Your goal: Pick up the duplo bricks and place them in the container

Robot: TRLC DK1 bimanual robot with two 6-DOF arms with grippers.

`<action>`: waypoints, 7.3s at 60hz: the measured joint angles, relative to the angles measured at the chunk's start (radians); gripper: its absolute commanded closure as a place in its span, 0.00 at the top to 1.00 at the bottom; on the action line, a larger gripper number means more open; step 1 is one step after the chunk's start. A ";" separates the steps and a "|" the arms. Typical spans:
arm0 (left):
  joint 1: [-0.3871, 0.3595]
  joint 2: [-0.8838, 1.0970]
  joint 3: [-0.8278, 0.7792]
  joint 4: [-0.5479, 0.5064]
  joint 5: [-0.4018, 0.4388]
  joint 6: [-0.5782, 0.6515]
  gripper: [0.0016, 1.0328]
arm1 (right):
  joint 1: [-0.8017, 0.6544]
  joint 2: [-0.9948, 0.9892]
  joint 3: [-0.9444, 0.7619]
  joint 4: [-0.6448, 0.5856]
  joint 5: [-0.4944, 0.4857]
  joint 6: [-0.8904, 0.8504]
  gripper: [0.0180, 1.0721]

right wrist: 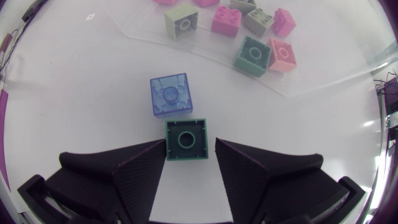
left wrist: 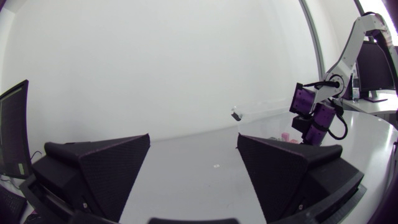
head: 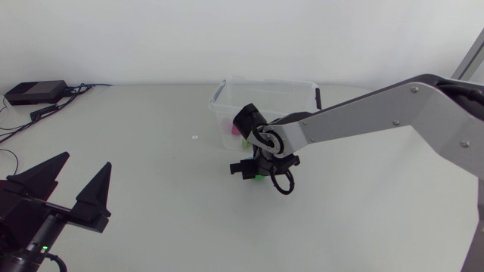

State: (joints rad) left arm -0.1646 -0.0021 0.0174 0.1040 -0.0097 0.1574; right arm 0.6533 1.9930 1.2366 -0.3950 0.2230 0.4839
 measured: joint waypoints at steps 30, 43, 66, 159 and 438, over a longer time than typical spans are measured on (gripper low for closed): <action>0.000 0.000 0.000 -0.020 0.000 0.004 0.95 | 0.027 -0.072 -0.105 0.063 0.021 -0.010 0.35; 0.040 0.000 0.000 -0.024 0.000 0.004 0.95 | 0.035 -0.250 -0.183 0.105 0.068 -0.039 0.35; 0.208 0.000 0.000 -0.069 0.000 0.026 0.95 | 0.011 -0.530 -0.218 0.123 0.153 -0.104 0.35; 0.229 0.000 0.000 -0.107 0.000 -0.087 0.96 | -0.017 -0.650 -0.233 0.387 0.098 -0.303 0.93; 0.229 0.000 0.000 -0.107 0.000 -0.087 0.96 | -0.312 -0.769 -0.179 0.414 0.149 -0.475 0.93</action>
State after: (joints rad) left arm 0.0643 -0.0021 0.0174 -0.0032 -0.0097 0.0708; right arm 0.3408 1.2243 1.0576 0.0193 0.3721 0.0093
